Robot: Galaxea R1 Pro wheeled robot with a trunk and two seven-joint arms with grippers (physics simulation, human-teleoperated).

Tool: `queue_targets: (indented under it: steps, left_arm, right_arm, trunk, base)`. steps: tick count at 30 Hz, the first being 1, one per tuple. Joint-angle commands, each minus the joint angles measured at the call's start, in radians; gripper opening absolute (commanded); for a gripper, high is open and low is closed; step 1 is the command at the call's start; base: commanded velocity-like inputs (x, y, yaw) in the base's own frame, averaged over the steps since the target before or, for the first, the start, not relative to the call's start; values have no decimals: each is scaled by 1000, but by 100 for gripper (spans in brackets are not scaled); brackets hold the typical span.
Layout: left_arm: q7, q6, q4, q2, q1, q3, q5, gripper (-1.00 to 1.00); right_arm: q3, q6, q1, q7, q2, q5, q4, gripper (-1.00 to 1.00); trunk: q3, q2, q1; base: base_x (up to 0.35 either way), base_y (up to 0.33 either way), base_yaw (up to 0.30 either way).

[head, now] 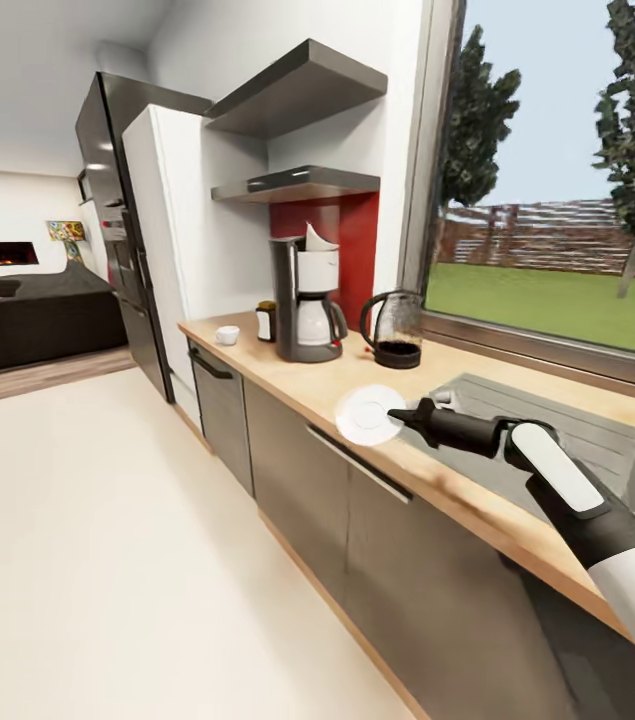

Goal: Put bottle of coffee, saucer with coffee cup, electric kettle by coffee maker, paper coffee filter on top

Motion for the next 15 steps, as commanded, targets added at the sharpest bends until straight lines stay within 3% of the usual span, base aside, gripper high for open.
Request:
queue_targets:
  steps: [1,15]
  left_arm:
    - [-2,2,0,0,-1,-8,8,100]
    - [-2,2,0,0,-1,-8,8,100]
  right_arm:
    - [1,1,-1,1,-1,-5,0,-100]
    - [1,1,-1,1,-1,-5,2,-100]
  trunk:
    - [-1,-1,0]
    - [-1,-1,0]
  base:
    - [232,262,71]
    - [244,263,10]
